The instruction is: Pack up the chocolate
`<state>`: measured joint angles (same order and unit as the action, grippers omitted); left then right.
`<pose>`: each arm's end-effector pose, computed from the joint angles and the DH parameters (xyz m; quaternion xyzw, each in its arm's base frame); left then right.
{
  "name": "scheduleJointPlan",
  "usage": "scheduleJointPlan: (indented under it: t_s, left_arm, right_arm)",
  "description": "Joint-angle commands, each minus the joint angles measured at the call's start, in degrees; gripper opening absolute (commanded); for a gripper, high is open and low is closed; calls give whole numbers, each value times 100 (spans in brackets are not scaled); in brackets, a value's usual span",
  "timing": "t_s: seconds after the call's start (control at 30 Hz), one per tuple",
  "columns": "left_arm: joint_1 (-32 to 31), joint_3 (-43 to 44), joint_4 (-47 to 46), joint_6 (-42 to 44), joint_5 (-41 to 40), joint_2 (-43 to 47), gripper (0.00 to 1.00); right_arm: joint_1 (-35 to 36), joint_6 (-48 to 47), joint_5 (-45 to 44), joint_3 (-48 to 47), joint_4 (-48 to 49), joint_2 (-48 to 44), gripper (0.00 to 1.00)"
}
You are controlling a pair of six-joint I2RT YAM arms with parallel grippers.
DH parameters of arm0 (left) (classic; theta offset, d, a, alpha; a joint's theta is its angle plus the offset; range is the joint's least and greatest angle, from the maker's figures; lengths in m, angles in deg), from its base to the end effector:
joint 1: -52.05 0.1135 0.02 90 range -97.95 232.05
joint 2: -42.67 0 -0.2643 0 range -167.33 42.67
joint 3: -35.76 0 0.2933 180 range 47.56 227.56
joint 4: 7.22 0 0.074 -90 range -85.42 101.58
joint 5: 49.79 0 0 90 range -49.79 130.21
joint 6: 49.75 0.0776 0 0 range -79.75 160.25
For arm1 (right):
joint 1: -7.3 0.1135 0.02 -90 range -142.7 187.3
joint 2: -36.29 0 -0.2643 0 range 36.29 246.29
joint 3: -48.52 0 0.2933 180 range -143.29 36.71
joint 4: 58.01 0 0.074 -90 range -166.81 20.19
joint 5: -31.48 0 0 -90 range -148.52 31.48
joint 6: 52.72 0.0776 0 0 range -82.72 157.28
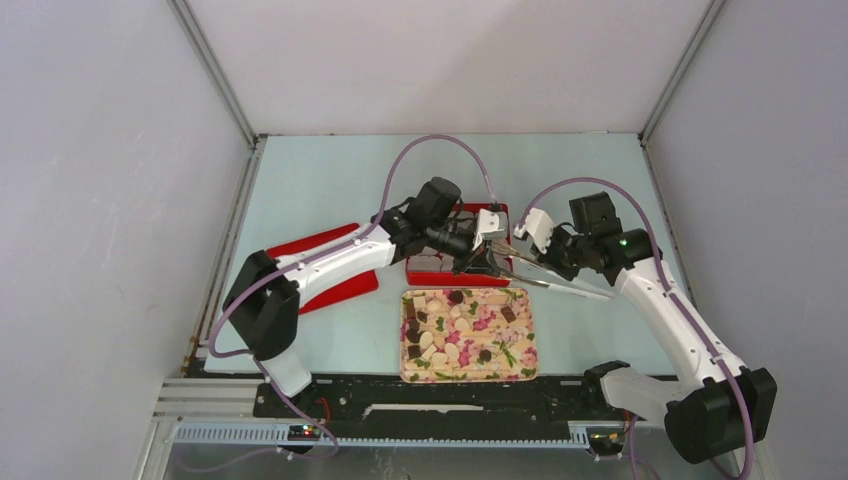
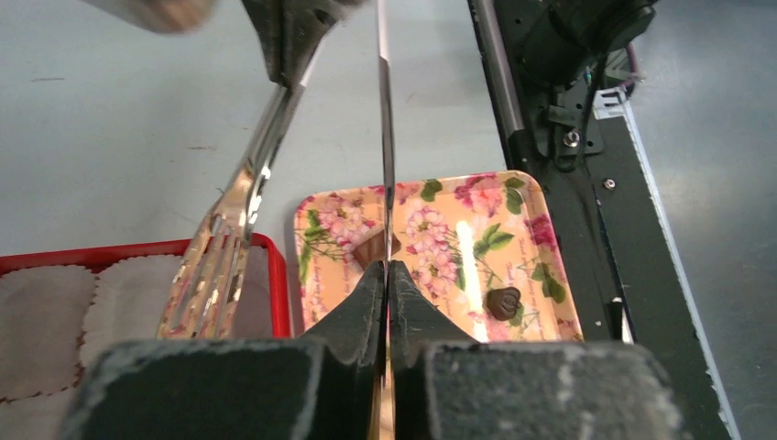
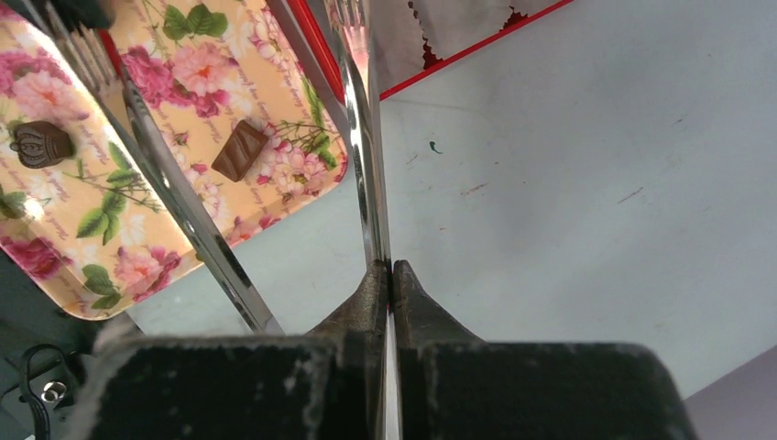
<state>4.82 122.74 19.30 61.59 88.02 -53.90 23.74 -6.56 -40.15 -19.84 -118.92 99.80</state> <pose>0.2575 -0.3630 0.2529 0.6108 0.5699 -0.4449 0.3228 0.2586 0.1018 0.2524 -0.5144 0.7931 0.0801 0.3161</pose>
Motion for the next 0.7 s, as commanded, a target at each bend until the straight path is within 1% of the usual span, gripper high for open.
scheduleJointPlan:
  t_s: [0.0, 0.03, 0.07, 0.1, 0.2, 0.27, 0.33, 0.37, 0.43, 0.47, 0.53, 0.67]
  left_arm:
    - [-16, -341, -429, -174, 390, 263, 0]
    - [6, -413, -478, -194, 478, 291, 0]
    - [48, -473, -502, -204, 584, 325, 0]
    - [107, -556, -544, -242, 693, 375, 0]
    - [333, -755, -757, -513, 1253, 531, 0]
    - [440, -765, -633, -517, 1564, 622, 0]
    - [519, -634, -76, 82, 1944, 667, 0]
    - [543, -519, 353, 494, 2051, 670, 0]
    - [569, -280, 1319, 1291, 2175, 652, 0]
    - [592, -194, 1661, 1555, 2265, 655, 0]
    - [648, -111, 1997, 1705, 2444, 675, 0]
    - [745, -53, 2096, 1680, 2678, 743, 0]
  right_arm:
    - [16, 309, 367, -265, 114, -26, 0]
    - [-2, 391, 437, -268, 112, -37, 0]
    - [-45, 472, 526, -268, 117, -58, 4]
    - [-108, 566, 631, -268, 137, -103, 11]
    - [-469, 901, 1237, -357, 161, -196, 37]
    - [-887, 1181, 2070, -505, 140, -173, 55]
    - [-1468, 1480, 3158, -625, 176, -80, 76]
    - [-1662, 1625, 3664, -681, 199, -4, 81]
    - [-1945, 1683, 4514, -763, 146, 171, 90]
    - [-2038, 1640, 4819, -791, 84, 246, 92]
    - [-2169, 1368, 5330, -795, -143, 374, 97]
    - [-2154, 578, 5360, -793, -722, 660, 96]
